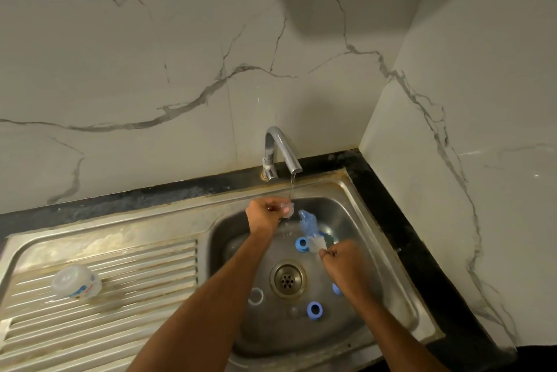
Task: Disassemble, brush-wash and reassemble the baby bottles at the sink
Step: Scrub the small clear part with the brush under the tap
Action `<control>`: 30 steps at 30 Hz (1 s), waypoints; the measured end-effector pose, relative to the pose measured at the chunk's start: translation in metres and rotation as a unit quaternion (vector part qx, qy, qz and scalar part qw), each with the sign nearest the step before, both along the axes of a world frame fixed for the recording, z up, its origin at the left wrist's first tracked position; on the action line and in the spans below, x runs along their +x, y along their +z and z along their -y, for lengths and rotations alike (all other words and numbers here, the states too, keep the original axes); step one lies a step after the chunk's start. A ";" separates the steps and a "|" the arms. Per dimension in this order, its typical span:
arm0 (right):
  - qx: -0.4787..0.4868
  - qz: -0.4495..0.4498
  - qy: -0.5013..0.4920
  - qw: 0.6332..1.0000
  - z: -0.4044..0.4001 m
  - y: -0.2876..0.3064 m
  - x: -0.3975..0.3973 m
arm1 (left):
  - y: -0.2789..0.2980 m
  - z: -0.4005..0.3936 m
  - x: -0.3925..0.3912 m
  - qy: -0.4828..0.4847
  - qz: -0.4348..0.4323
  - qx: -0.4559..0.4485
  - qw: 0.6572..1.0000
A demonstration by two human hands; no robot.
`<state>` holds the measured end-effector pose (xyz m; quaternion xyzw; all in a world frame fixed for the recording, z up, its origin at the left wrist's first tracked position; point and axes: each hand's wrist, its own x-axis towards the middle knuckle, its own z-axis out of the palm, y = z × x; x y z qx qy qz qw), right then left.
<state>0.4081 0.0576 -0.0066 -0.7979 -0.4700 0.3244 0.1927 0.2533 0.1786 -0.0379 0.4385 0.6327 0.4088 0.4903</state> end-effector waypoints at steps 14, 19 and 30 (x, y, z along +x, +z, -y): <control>0.038 0.020 0.102 0.994 -0.004 -0.008 -0.084 | -0.001 0.060 -0.114 0.092 -0.141 0.089 0.982; 0.079 0.007 0.145 0.986 -0.001 -0.007 -0.116 | -0.009 0.090 -0.162 0.157 -0.163 0.062 0.972; 0.113 0.012 0.176 0.978 0.010 -0.015 -0.147 | -0.042 0.124 -0.216 0.155 -0.216 0.033 0.963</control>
